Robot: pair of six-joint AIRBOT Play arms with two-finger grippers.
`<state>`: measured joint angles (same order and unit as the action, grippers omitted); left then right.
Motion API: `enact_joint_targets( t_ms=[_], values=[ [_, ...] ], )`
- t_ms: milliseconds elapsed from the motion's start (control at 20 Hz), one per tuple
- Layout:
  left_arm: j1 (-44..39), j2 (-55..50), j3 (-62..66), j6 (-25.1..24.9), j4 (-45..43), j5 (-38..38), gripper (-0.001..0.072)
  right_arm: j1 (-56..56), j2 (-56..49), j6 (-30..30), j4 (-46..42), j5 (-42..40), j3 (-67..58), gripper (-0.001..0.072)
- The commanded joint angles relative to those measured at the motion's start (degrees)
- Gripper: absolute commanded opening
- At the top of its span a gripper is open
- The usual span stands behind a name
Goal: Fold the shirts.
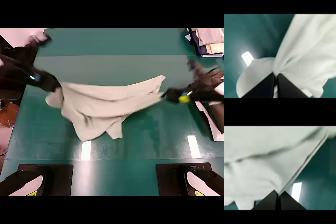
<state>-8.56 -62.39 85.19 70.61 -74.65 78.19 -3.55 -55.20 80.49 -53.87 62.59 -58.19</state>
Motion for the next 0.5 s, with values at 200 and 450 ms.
enact_joint_targets(
  t_ms=[200, 450],
  values=[
    [0.02, 5.14, 35.21, 1.68, -2.95, 7.19, 0.0023, -9.6, 15.98, 0.48, -0.15, 0.35, -26.77, 0.0017],
    [0.02, 13.03, 37.9, 2.69, -2.27, 2.97, 0.0023, -18.38, 19.28, 0.48, -0.17, 6.21, -38.64, 0.0017]
  ],
)
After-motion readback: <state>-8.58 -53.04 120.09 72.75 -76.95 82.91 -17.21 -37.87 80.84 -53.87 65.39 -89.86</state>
